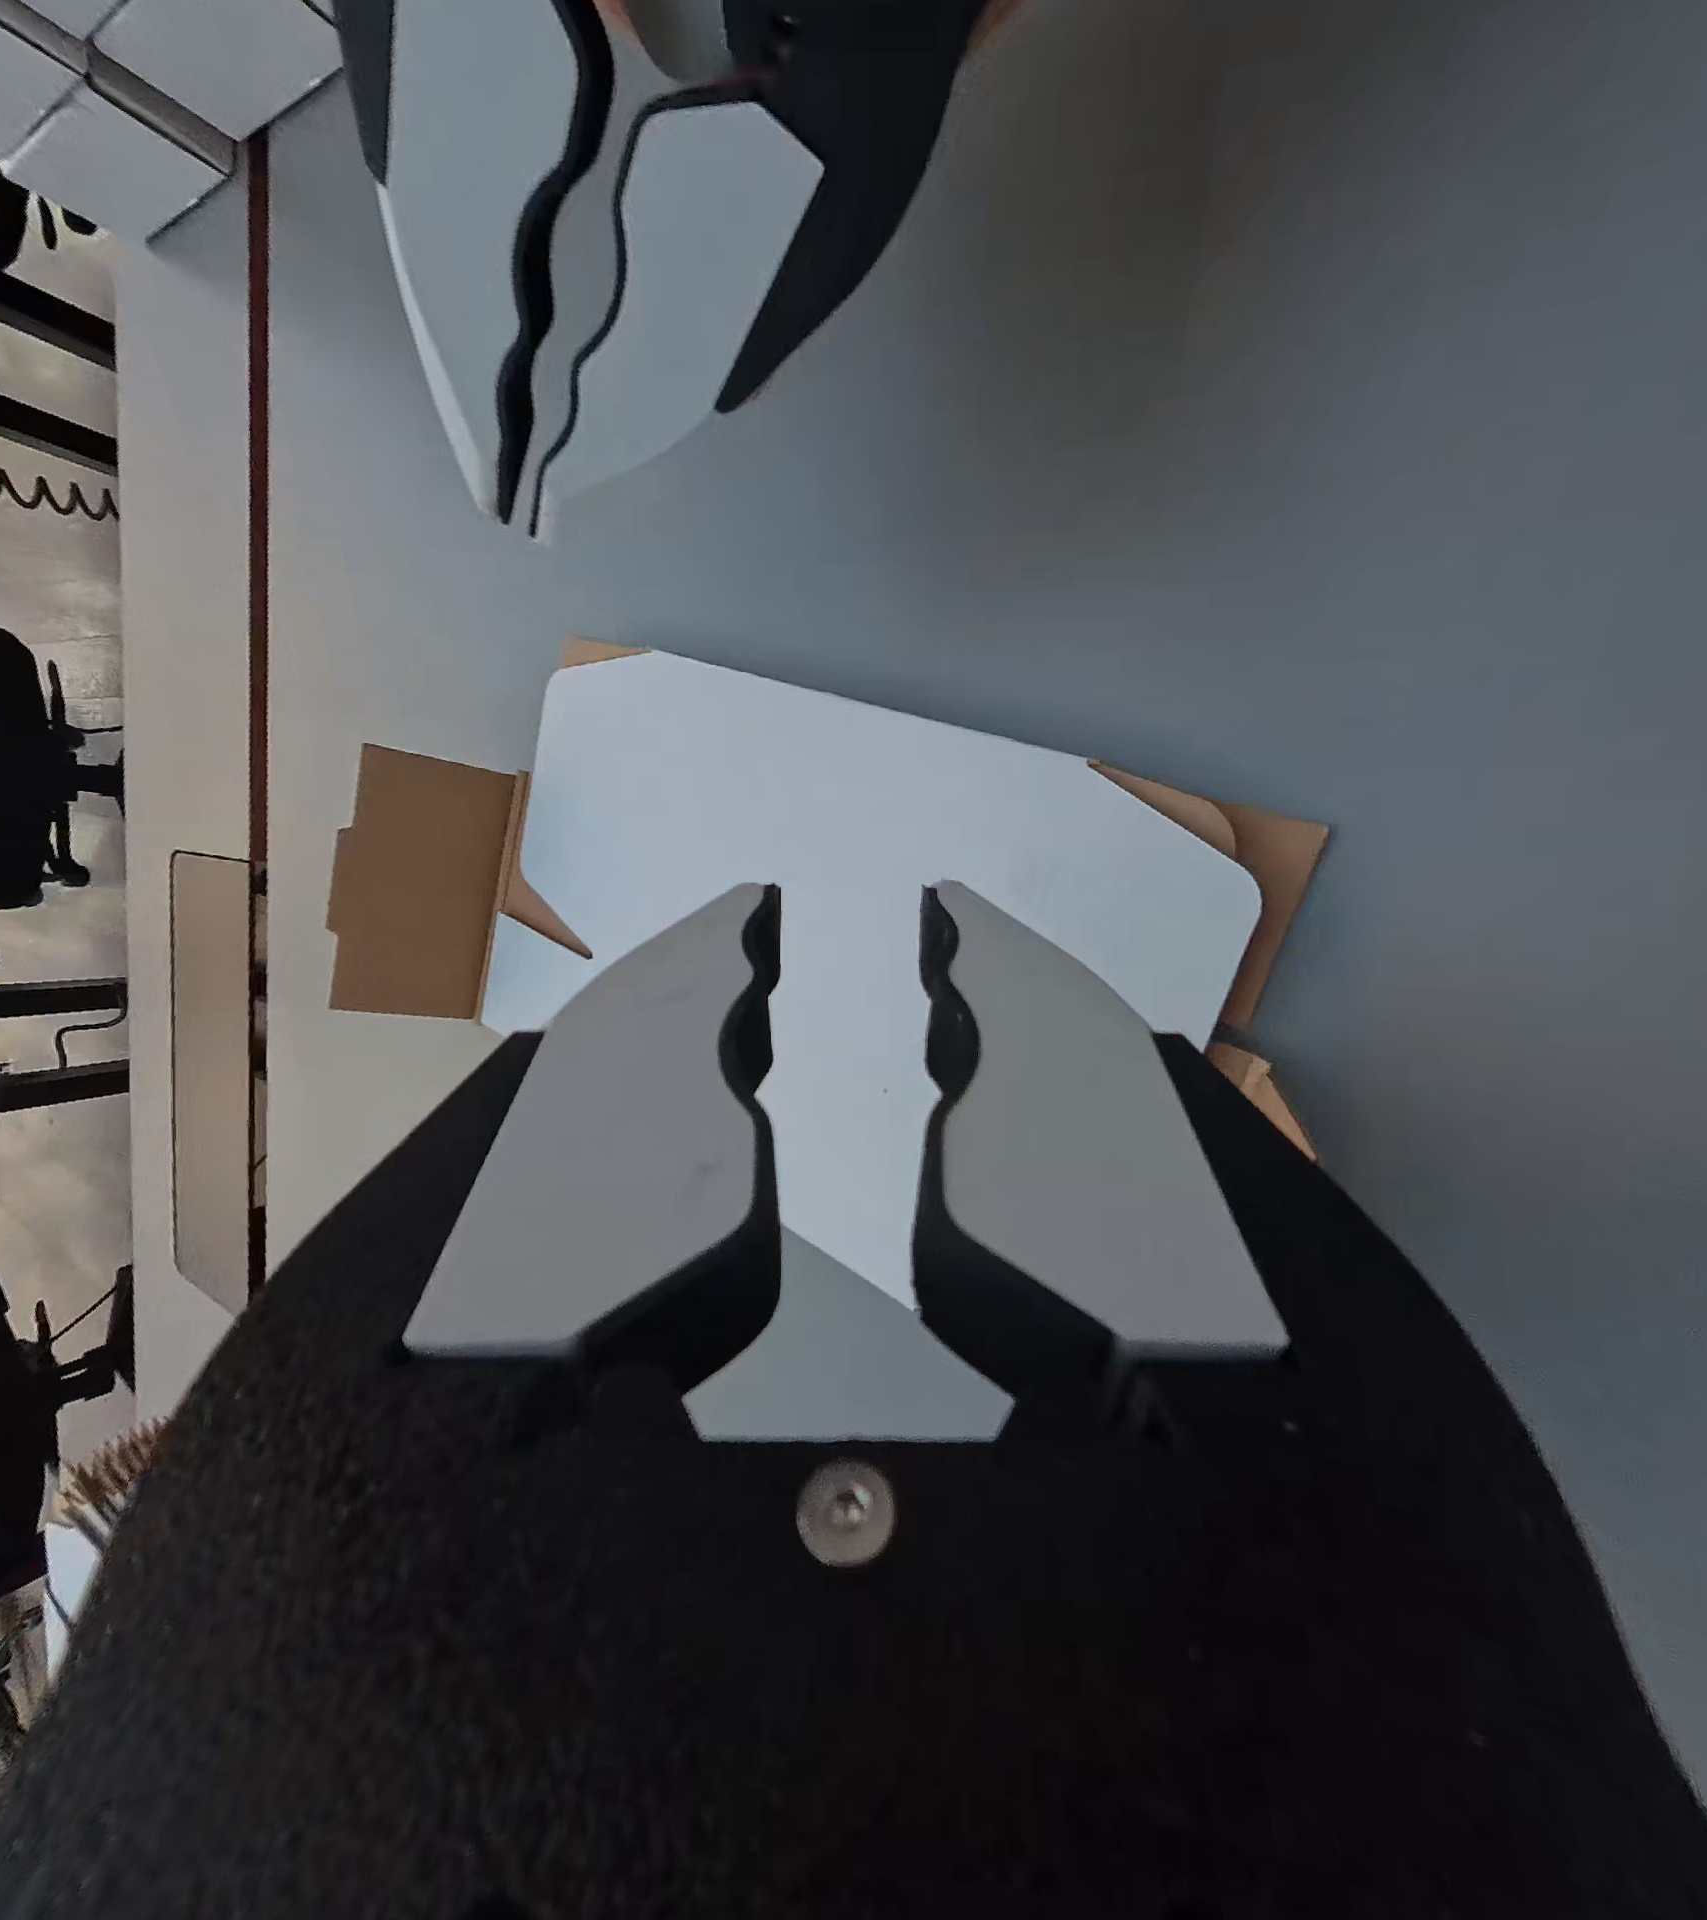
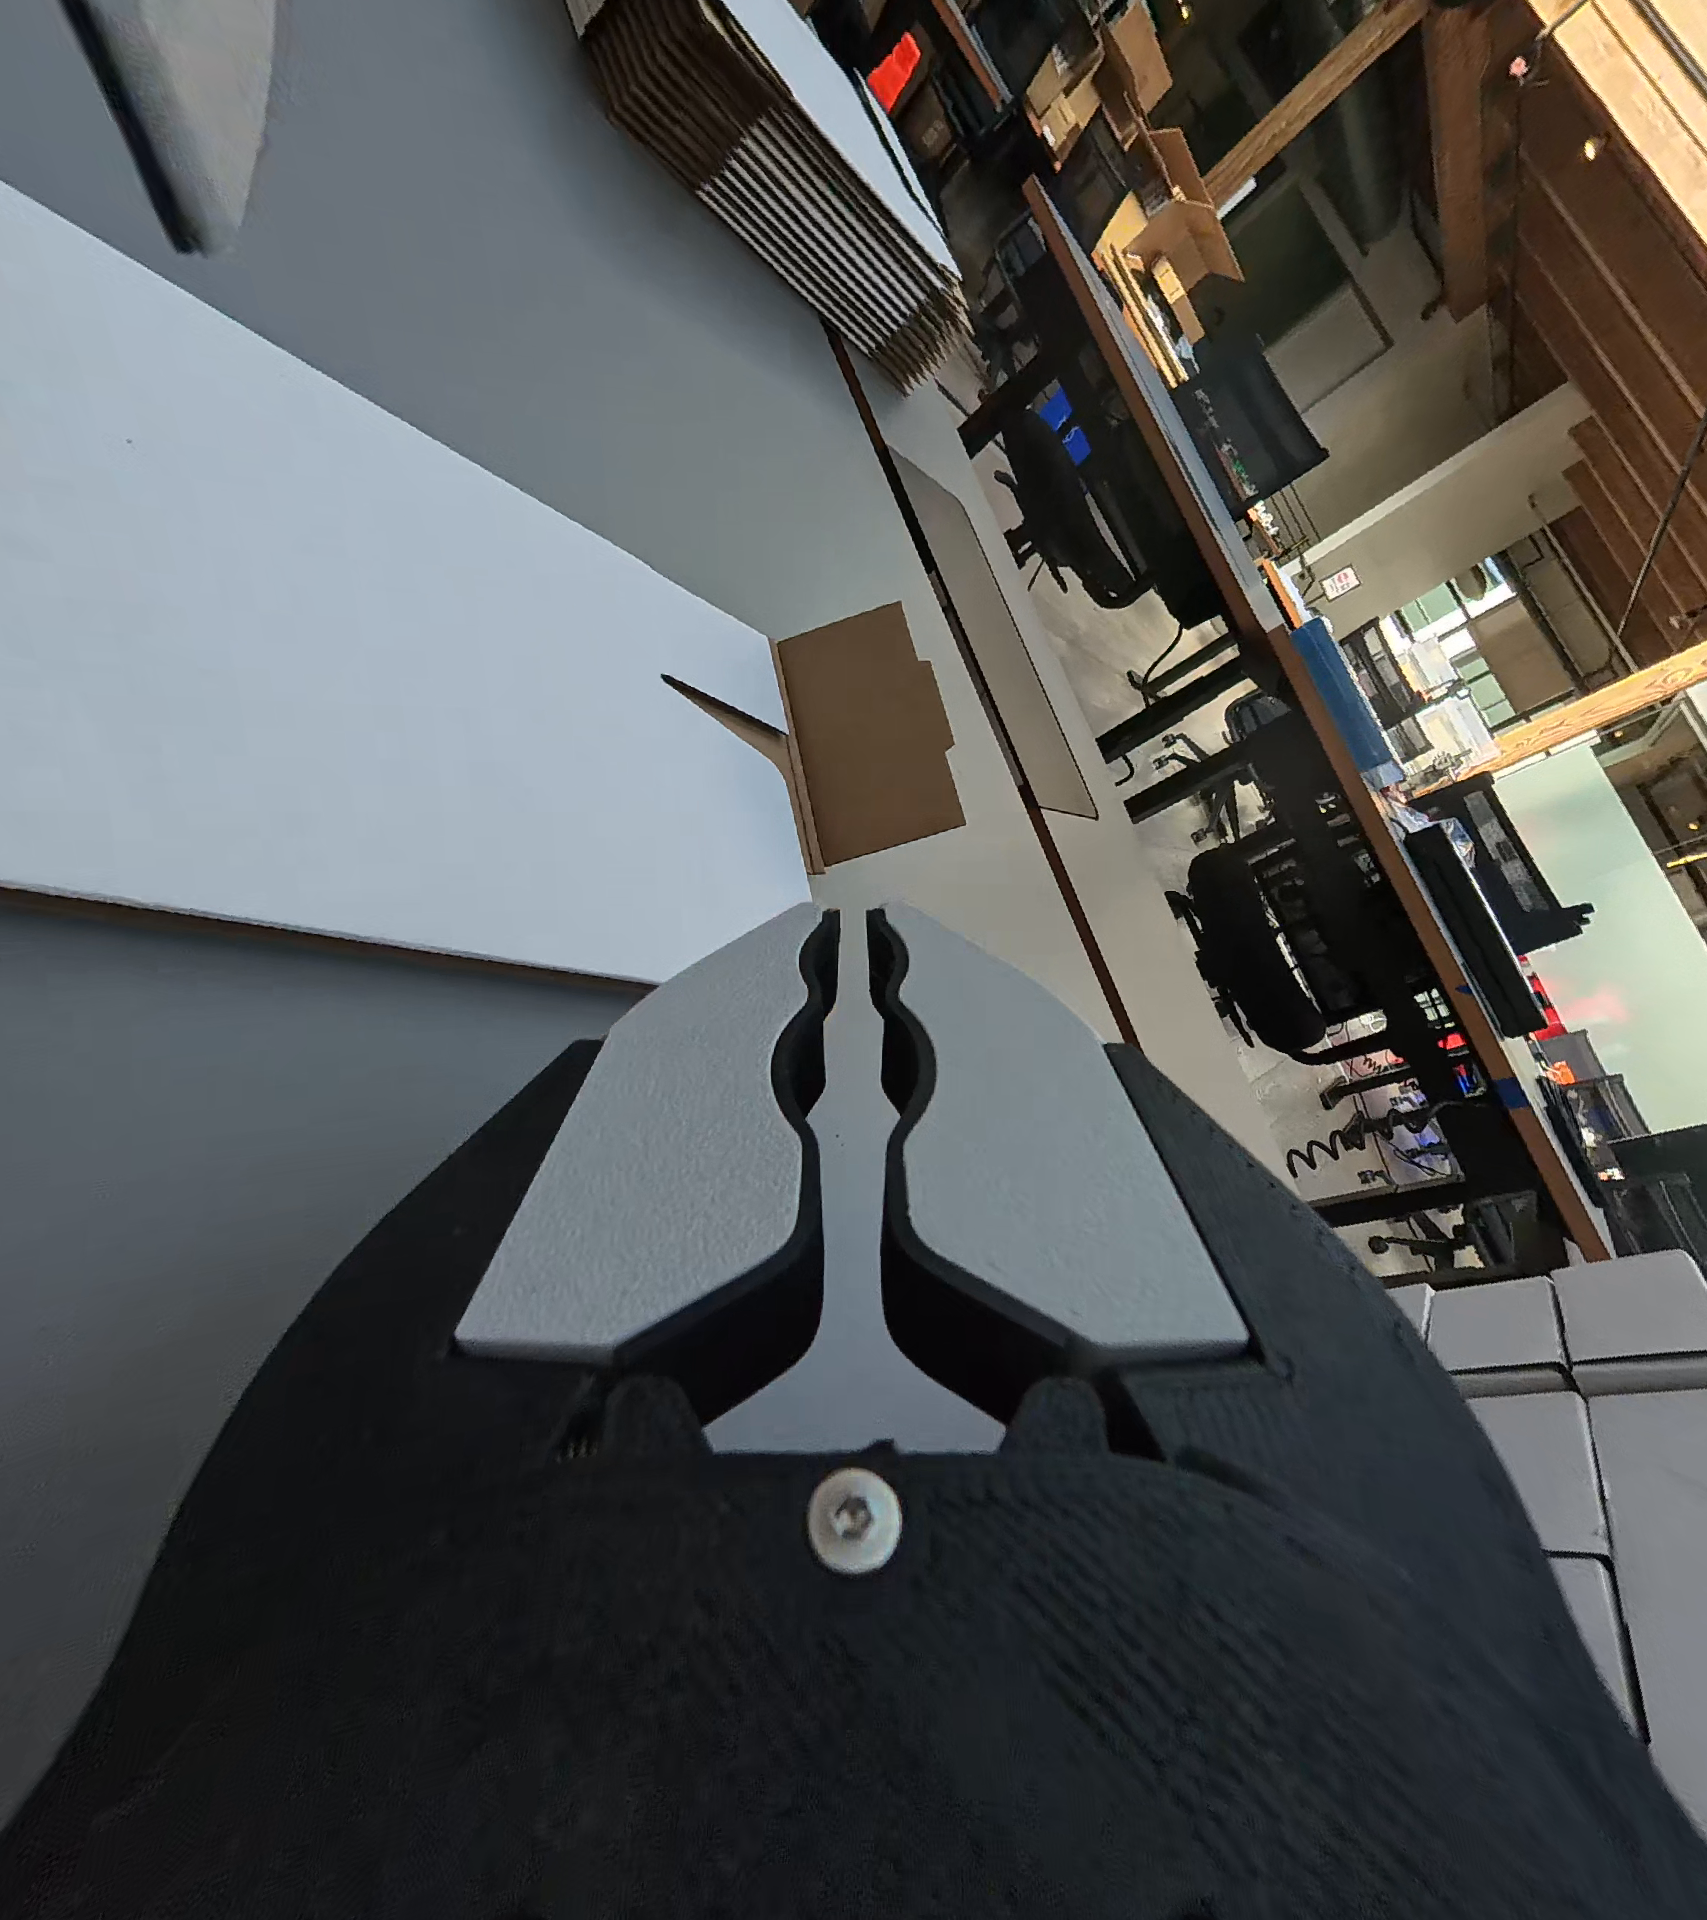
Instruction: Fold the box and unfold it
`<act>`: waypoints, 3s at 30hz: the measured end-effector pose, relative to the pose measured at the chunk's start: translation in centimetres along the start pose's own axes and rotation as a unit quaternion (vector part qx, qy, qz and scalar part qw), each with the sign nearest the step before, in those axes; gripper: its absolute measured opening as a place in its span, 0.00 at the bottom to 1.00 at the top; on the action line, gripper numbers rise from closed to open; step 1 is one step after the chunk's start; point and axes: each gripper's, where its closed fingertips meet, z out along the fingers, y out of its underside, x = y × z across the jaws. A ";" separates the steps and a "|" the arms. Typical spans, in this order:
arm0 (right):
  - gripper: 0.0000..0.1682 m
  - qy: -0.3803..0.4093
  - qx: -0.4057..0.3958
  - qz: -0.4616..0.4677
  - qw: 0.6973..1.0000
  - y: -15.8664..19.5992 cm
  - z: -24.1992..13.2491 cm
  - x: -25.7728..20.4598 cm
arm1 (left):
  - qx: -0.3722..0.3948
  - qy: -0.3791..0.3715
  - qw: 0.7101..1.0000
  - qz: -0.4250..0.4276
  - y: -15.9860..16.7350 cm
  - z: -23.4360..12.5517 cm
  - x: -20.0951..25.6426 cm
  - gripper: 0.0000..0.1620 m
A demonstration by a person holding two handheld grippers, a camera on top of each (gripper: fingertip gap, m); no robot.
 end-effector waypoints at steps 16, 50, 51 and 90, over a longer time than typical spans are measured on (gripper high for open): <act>0.03 0.025 -0.013 0.015 1.000 1.1 0.0 0.9 | -0.011 -0.089 0.992 0.087 2.7 0.9 6.7 0.12; 0.03 -0.002 -0.021 0.000 1.000 1.5 0.3 -0.2 | -0.062 -0.088 0.979 0.174 3.6 1.0 7.0 0.11; 0.03 -0.002 -0.021 0.000 1.000 1.5 0.3 -0.2 | -0.063 -0.085 0.981 0.165 3.7 1.1 7.0 0.10; 0.00 -0.200 -0.042 -0.177 0.963 -2.3 3.3 -10.7 | -0.043 -0.306 0.734 -0.605 24.6 -4.6 -6.4 0.08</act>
